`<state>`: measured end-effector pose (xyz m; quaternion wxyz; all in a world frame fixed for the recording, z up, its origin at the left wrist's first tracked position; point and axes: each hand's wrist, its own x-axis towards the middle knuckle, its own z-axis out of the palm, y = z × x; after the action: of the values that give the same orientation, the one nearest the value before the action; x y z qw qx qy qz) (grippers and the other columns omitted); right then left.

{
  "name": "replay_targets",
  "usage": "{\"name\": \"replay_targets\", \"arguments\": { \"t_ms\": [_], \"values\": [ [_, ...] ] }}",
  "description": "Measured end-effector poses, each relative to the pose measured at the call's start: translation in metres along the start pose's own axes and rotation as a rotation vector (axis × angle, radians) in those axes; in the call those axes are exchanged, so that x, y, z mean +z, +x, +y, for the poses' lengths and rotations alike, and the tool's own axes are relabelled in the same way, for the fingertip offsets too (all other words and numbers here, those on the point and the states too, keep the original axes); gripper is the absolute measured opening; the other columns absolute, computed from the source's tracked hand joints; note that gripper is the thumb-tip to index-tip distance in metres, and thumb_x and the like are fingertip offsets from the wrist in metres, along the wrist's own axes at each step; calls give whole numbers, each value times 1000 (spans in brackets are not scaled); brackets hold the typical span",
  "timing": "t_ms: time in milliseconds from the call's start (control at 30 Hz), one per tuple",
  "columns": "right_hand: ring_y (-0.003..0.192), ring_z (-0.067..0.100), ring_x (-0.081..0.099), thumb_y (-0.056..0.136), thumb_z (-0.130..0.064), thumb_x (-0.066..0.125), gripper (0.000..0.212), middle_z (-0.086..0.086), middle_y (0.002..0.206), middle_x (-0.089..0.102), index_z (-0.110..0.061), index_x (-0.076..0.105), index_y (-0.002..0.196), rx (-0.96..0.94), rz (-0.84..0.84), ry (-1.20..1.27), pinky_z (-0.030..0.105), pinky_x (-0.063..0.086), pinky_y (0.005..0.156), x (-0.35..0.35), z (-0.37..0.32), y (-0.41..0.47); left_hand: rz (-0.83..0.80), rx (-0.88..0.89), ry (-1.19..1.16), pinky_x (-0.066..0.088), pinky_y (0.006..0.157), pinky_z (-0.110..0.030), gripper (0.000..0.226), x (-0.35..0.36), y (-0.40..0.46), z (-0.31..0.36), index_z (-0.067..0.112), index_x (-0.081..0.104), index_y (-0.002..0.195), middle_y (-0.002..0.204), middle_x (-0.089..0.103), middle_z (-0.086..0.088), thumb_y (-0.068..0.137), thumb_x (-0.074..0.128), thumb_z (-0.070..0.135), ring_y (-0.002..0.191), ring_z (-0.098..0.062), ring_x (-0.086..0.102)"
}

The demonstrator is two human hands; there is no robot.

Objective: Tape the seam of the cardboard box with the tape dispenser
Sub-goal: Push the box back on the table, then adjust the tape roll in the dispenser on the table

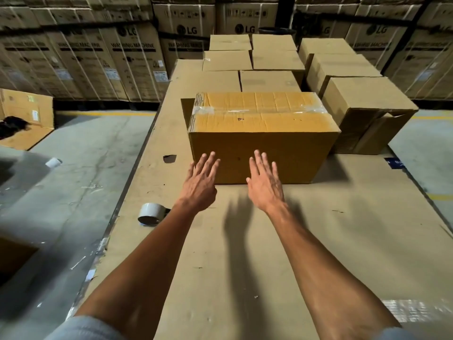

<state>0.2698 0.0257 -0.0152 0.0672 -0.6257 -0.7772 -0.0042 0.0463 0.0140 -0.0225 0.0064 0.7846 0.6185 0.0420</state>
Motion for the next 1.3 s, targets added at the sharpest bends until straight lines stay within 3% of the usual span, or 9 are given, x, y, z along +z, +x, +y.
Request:
{"name": "replay_targets", "arguments": {
  "t_ms": [200,333,467,733,867,1000,1100,1233,1300],
  "values": [
    [150,27,39,107,-34,43,56,11,154,53,-14,34,158,-77,-170,139,47,23,127,35,-80,-34,-117,-126,-44,6,136,-53,79,26,-68,-63,15,7,174,183,4,-7,110,49,34,169,-29,7],
    [107,31,68,107,-40,42,42,13,117,73,-18,48,142,-85,-228,127,40,50,94,45,-130,-42,-144,-221,-94,8,136,-51,76,37,-102,-108,18,11,174,183,9,-6,112,45,46,168,-27,11],
    [102,35,71,106,-44,43,38,15,112,73,-19,54,132,-17,-308,187,42,55,82,65,-175,-38,-144,-285,-150,12,136,-50,78,48,-123,-152,17,15,173,182,14,-4,111,46,52,168,-25,14],
    [116,36,65,101,-35,58,34,16,128,67,-18,64,130,389,-413,507,39,55,95,103,-224,-26,-109,-177,-247,24,132,-50,81,79,-127,-201,23,26,170,178,25,-8,106,46,67,162,-31,28],
    [115,30,68,94,-39,69,33,8,122,76,-17,73,118,558,-410,655,33,54,95,118,-230,-10,-102,-54,-300,29,130,-50,82,93,-122,-206,27,28,169,177,27,-8,102,38,75,159,-33,32],
    [112,30,70,91,-33,76,21,8,114,79,-19,79,106,639,-424,687,28,53,92,122,-236,-5,-48,-57,-404,38,125,-51,71,100,-119,-205,23,37,162,169,37,-10,106,41,67,152,-35,39],
    [108,24,71,89,-30,78,21,4,113,79,-19,80,108,699,-430,715,19,48,80,122,-236,-7,-33,-55,-425,39,125,-50,65,102,-120,-202,22,38,160,167,37,-11,109,42,61,150,-32,38],
    [87,14,62,93,-23,74,18,0,107,77,-18,80,109,726,-412,744,2,34,46,120,-236,-10,-31,-66,-455,40,125,-51,66,101,-123,-201,24,36,160,166,37,-9,108,38,65,151,-31,37],
    [87,14,63,94,-19,71,17,0,105,77,-17,79,109,741,-426,761,2,34,48,122,-238,-11,-34,-74,-472,40,125,-52,68,100,-124,-202,24,36,160,167,37,-9,107,35,67,151,-31,37]
  ]
}}
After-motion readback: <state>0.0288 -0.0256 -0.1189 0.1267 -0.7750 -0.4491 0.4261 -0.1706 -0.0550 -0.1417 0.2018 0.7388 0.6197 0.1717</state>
